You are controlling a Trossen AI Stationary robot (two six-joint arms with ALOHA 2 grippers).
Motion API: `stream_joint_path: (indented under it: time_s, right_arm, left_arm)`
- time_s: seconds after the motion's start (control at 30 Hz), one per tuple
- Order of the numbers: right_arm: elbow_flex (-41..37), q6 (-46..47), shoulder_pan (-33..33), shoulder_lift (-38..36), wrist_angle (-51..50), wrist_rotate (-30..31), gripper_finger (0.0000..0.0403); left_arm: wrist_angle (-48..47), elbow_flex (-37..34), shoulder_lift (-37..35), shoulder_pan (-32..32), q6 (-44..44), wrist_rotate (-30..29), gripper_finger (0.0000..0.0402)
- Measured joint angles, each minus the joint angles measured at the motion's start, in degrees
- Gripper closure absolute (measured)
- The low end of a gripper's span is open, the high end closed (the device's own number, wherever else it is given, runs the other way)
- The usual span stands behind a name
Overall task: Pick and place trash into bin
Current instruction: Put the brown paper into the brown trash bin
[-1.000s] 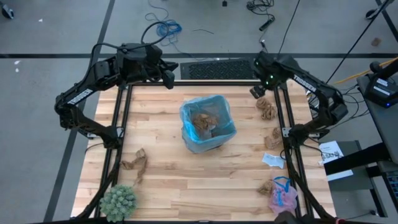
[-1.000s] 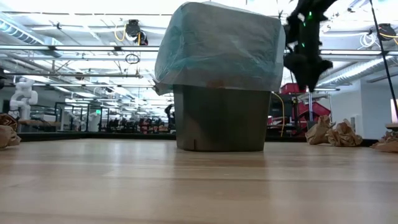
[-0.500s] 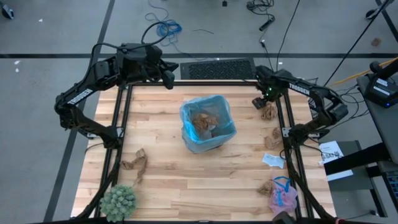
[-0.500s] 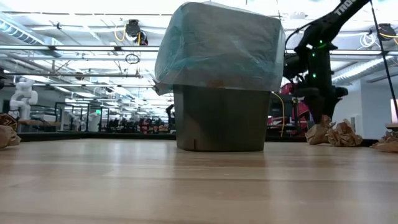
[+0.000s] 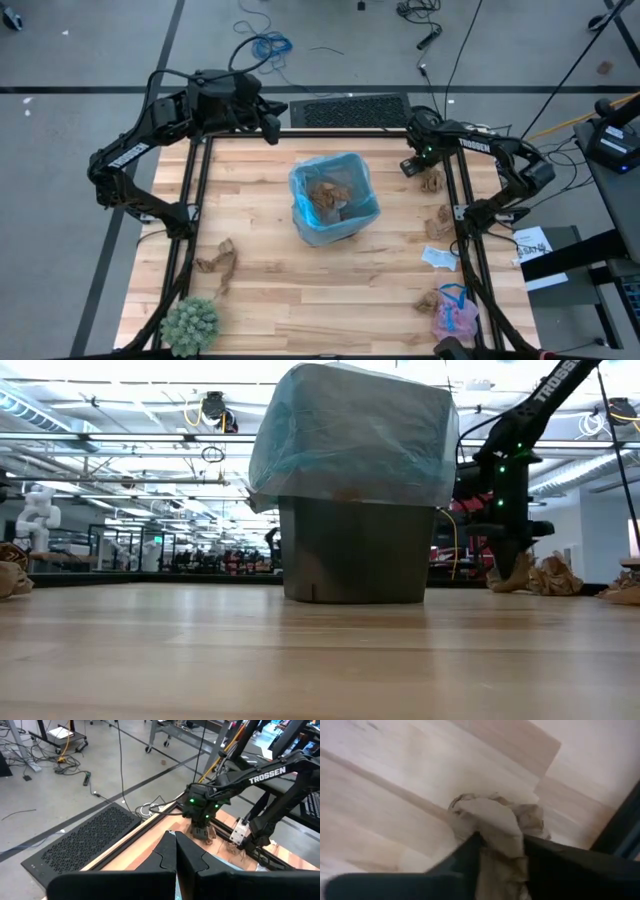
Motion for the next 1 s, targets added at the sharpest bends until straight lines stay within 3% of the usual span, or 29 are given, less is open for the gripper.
stream_joint_path:
  time_s: [0.07, 0.13, 0.4, 0.5, 0.63, 0.73, 1.0]
  right_arm:
    - [0.1, 0.0, 0.0, -0.1, 0.9, -0.2, 0.0367]
    - [0.8, -0.2, 0.3, -1.1, 0.7, -0.2, 0.0391]
    - [13.1, 0.8, 1.5, -10.7, -7.0, -7.5, 0.0401]
    - [20.6, 1.1, 1.7, -14.4, -10.6, -13.3, 0.0402]
    - [31.2, 2.0, 2.1, -18.0, -11.7, -25.5, 0.0402]
    - [39.3, 2.0, 5.7, -18.6, -11.5, -28.6, 0.0403]
    - [54.1, 2.0, 21.9, -11.8, -12.2, -26.6, 0.0403]
  left_arm:
    - [0.0, 0.0, 0.0, 0.0, 0.0, 0.3, 0.0402]
    - [0.0, 0.0, 0.0, 0.0, 0.0, 0.8, 0.0402]
    - [-0.7, 0.0, 0.0, 0.0, 0.0, 1.0, 0.0402]
    - [-0.8, 0.0, 0.0, 0.0, 0.0, 1.0, 0.0402]
    - [-0.8, 0.0, 0.0, 0.2, 0.0, 1.0, 0.0402]
    - [-0.8, 0.0, 0.0, 0.2, 0.0, 1.0, 0.0402]
    - [-0.5, 0.0, 0.0, 0.2, 0.0, -0.5, 0.0402]
